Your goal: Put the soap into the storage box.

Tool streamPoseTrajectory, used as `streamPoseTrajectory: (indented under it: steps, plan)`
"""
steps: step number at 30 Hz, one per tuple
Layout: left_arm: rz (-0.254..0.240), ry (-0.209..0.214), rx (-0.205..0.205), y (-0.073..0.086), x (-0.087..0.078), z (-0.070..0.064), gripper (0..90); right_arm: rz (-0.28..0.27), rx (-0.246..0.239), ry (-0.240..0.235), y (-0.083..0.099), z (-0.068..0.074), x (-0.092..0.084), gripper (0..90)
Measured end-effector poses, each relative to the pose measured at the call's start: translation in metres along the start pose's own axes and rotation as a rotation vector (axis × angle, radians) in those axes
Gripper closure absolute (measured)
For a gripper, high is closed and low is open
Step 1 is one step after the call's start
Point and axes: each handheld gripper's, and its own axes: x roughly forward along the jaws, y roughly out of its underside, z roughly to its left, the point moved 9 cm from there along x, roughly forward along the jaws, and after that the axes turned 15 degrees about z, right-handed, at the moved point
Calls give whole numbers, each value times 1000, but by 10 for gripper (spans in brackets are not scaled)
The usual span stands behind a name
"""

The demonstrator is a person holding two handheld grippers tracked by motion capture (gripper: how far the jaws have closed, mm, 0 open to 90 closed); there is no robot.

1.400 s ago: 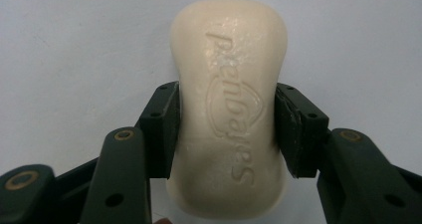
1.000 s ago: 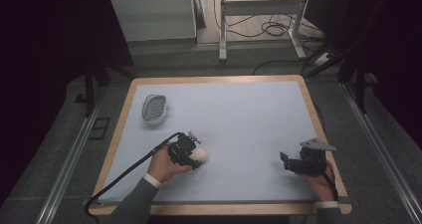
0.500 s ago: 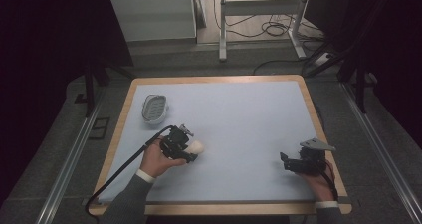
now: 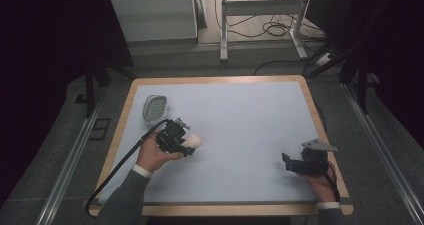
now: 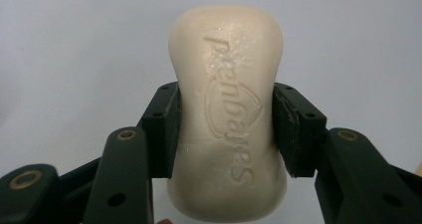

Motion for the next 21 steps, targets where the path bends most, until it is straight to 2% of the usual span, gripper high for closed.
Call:
streamPoseTrajectory:
  steps: [13, 21]
  plan:
    - [-19, -9, -34, -4, -11, 16, 494, 9, -4, 2, 2, -1, 2, 69]
    - [-39, -36, -62, -8, -20, 29, 494, 15, 0, 4, 3, -2, 3, 69]
